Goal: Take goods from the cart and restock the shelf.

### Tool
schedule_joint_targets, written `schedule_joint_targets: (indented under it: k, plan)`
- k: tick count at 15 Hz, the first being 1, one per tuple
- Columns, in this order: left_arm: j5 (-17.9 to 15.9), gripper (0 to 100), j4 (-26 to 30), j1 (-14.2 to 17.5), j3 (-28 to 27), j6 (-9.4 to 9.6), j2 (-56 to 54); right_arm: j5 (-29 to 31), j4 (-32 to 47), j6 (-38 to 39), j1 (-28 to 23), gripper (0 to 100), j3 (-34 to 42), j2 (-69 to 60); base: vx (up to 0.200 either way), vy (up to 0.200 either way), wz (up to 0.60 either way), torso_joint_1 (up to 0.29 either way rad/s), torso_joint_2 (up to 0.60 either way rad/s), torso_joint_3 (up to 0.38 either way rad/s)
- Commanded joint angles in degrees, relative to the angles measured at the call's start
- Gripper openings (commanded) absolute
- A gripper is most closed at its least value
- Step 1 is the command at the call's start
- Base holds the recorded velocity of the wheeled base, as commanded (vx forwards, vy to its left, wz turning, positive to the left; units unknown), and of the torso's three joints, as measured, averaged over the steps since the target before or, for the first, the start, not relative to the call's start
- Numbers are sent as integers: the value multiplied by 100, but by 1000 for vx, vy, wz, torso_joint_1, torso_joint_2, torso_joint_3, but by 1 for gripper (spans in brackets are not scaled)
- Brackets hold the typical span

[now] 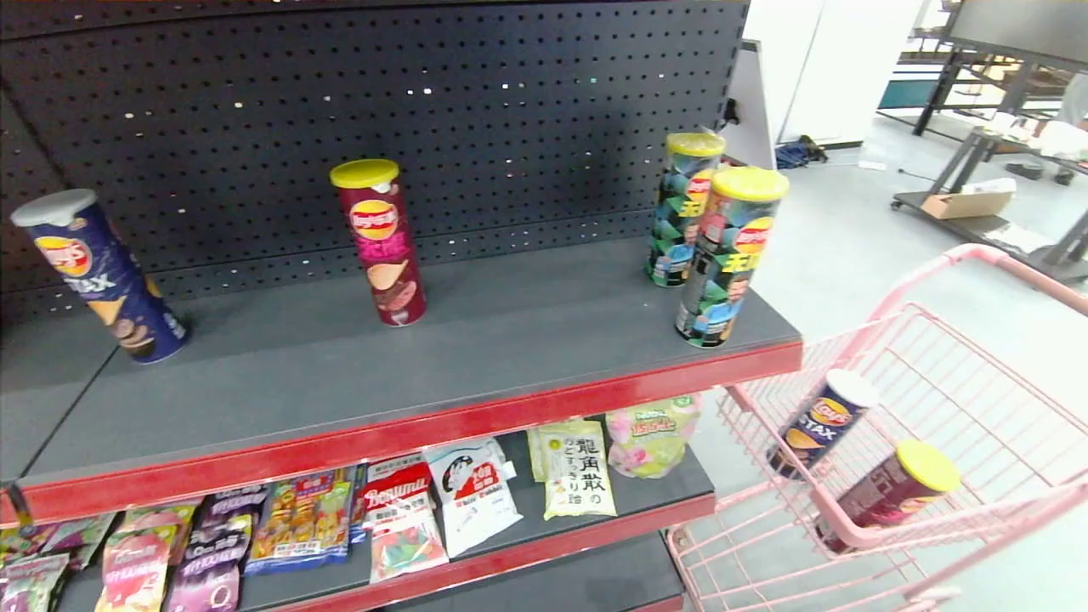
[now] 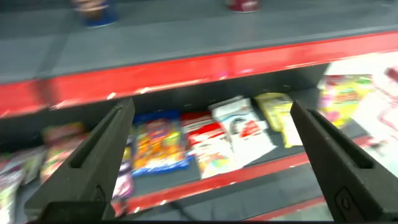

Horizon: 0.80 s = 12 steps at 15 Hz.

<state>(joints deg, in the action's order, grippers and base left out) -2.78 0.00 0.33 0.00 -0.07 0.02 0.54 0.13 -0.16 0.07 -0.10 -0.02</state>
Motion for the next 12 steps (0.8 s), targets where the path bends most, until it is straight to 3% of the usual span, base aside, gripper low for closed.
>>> schedule_joint_targets:
  k: [1,4,12]
  plan:
    - [-3,100,0,2,0,-1,-2,-1,-5,-2,1,100,1,2,0,0,-600,7,7,-2]
    - [-3,100,0,2,0,-1,-2,-1,4,-2,1,100,1,2,0,0,-600,1,2,-1]
    - [-3,100,0,2,0,7,-2,-1,4,-2,1,100,1,2,0,0,0,0,0,0]
